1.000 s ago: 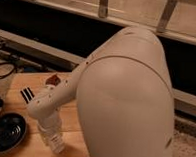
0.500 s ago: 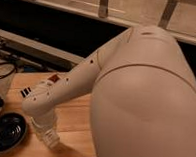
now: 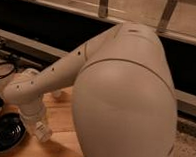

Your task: Place the bottle in the ceramic bowl

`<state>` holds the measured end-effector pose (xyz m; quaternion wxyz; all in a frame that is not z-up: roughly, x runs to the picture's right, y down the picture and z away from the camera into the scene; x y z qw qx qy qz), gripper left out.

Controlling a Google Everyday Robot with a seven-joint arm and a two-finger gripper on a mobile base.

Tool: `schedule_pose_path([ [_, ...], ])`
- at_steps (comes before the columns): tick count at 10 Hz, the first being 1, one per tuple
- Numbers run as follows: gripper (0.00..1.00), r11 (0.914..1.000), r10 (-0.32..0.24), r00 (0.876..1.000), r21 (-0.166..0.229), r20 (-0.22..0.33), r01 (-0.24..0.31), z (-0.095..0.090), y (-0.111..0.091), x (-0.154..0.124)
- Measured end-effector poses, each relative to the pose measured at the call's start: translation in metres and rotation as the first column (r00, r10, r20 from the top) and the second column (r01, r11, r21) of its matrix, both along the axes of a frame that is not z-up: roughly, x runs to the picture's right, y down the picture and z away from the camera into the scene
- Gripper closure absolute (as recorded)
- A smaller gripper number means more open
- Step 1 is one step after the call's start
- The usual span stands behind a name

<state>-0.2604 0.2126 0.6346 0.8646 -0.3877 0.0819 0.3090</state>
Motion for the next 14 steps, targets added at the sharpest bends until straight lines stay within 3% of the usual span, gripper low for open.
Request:
schedule_pose_path([
  [3,0.98,0.9996,-0.027,0.999,-0.007,0.034,0.027,0.008,-0.001,-0.009],
  [5,0.98,0.9975,-0.065,0.991,-0.022,0.113,0.068,0.017,0.005,-0.036],
  [6,0.98,0.9957,-0.080,0.980,-0.030,0.184,0.087,0.021,0.006,-0.054],
  [7,0.98,0.9963,-0.063,0.959,-0.040,0.276,0.077,0.022,0.007,-0.068],
  [8,0.98,0.9984,-0.033,0.944,-0.034,0.328,0.046,0.023,0.004,-0.074],
  [9,0.98,0.9994,-0.023,0.939,-0.016,0.343,0.030,0.020,0.007,-0.080],
  [10,0.98,0.9987,-0.046,0.944,-0.006,0.326,0.051,0.018,0.015,-0.081],
  [12,0.98,0.9923,-0.106,0.954,-0.031,0.279,0.120,0.020,0.018,-0.082],
  [14,0.98,0.9876,-0.135,0.942,-0.035,0.308,0.153,0.016,0.016,-0.093],
])
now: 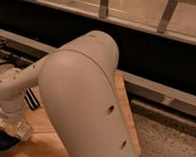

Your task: Place the bottle in the ceramic bowl

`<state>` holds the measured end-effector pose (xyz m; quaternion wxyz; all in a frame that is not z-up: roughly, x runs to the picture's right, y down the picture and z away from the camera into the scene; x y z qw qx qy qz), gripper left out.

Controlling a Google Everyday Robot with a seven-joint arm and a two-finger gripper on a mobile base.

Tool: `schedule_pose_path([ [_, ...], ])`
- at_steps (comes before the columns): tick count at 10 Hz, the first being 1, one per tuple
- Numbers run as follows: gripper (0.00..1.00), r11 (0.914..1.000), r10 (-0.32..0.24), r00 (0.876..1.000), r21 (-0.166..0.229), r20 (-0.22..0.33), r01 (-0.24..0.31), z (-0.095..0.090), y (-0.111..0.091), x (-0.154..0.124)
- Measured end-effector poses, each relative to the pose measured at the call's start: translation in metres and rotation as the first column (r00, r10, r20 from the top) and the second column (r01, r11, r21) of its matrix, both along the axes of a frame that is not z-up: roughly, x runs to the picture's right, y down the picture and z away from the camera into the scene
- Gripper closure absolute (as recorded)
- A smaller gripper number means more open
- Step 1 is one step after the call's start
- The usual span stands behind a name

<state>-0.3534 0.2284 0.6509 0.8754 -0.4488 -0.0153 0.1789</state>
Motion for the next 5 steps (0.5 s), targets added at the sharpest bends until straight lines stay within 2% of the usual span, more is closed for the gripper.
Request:
schedule_pose_path([
  [2,0.98,0.9997,0.001,0.998,0.023,0.069,-0.003,-0.009,-0.008,-0.023],
  [4,0.98,0.9990,-0.043,0.998,0.014,0.048,0.042,-0.004,-0.011,-0.026],
  [5,0.98,0.9992,-0.037,0.998,0.015,0.049,0.036,0.000,-0.007,-0.024],
])
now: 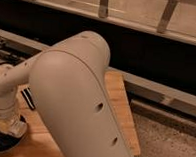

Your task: Place the bottle in the ceramic bowl

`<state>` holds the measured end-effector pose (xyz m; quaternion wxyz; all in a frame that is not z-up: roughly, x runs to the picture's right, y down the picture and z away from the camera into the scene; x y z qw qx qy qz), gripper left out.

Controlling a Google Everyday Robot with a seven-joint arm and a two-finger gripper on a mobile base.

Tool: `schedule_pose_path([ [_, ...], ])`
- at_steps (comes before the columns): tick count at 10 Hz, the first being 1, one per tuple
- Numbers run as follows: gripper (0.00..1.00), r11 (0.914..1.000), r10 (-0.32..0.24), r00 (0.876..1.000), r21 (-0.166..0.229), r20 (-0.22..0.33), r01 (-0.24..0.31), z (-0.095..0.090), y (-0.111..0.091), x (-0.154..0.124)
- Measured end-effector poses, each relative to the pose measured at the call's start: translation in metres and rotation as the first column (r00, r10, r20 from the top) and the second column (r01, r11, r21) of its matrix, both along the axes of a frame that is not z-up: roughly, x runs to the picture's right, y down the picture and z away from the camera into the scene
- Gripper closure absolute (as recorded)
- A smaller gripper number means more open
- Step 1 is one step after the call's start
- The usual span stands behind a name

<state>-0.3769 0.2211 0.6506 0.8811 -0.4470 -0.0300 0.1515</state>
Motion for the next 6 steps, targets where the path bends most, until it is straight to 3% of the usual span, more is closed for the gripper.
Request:
schedule_pose_path([
  [4,0.95,1.0000,-0.006,1.000,-0.001,0.009,0.006,-0.001,0.011,-0.011],
  [6,0.78,1.0000,-0.004,1.000,0.001,0.002,0.004,0.002,0.011,-0.004],
])
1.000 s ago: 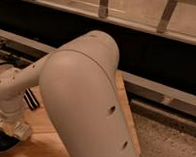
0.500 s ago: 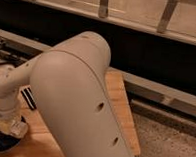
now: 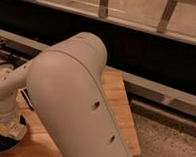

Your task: Place the bottle in the ceramic bowl

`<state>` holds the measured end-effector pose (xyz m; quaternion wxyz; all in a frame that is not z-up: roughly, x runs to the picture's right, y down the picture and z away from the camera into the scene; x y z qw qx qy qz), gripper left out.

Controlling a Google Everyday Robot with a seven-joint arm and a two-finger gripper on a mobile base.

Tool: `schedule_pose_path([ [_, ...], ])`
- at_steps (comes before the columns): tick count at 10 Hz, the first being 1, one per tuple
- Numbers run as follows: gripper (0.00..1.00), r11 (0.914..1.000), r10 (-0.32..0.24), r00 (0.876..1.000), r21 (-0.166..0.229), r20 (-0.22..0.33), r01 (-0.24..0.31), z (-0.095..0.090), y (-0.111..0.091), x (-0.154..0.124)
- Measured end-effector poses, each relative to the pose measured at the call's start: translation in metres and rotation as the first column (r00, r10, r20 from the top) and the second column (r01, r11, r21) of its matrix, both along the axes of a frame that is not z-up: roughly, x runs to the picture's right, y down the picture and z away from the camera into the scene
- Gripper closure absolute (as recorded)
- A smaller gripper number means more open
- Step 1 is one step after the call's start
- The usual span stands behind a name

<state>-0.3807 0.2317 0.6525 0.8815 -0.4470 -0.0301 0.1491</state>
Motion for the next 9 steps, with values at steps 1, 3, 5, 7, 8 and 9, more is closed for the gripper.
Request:
schedule_pose_path([
  [1,0.69,1.0000,-0.001,1.000,0.000,0.005,0.001,-0.0017,0.0024,-0.0023],
  [3,0.49,1.0000,-0.005,1.000,0.001,0.009,0.005,-0.0033,0.0043,-0.0051],
  [5,0.26,1.0000,0.000,1.000,0.001,0.002,0.000,0.0003,0.0055,-0.0007],
  [7,0.20,1.0000,-0.002,1.000,0.002,0.006,0.002,-0.0017,0.0067,-0.0024],
  [8,0.20,1.0000,-0.005,1.000,0.001,0.007,0.005,-0.0024,0.0081,-0.0028],
  [9,0.20,1.0000,-0.006,1.000,0.002,0.009,0.006,-0.0034,0.0088,-0.0034],
])
